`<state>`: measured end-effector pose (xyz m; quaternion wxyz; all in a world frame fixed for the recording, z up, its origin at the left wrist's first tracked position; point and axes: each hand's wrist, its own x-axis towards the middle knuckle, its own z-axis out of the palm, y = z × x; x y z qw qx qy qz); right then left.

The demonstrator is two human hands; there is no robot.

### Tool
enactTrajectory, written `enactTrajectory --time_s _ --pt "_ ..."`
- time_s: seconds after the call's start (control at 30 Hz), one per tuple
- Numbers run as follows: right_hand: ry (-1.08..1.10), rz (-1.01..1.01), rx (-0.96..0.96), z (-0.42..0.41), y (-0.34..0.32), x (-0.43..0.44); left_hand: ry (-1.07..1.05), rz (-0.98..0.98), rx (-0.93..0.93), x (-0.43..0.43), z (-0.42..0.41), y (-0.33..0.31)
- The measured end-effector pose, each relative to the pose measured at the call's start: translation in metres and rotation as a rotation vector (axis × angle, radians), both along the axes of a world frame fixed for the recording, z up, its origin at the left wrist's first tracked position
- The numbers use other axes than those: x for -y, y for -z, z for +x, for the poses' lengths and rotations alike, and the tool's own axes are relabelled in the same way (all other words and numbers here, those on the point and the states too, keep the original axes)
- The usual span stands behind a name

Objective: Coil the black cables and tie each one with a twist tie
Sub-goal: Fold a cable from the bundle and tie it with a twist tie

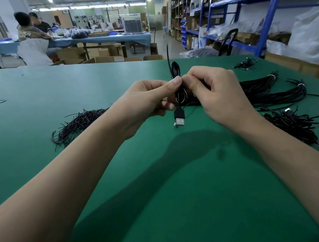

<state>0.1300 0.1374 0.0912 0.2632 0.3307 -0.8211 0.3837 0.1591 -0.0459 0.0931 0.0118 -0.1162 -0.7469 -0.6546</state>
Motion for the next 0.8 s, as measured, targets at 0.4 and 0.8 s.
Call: enactTrajectory --time_s 0.4,0.8 --pt "-0.344 -0.383 0.893 -0.005 0.001 0.003 -0.437 -0.754 -0.92 0.007 0.0 0.005" --pt "-0.062 -0.071 0.168 0.005 0.0 0.006 -0.214 -0.417 -0.486 0.009 -0.007 0.003"
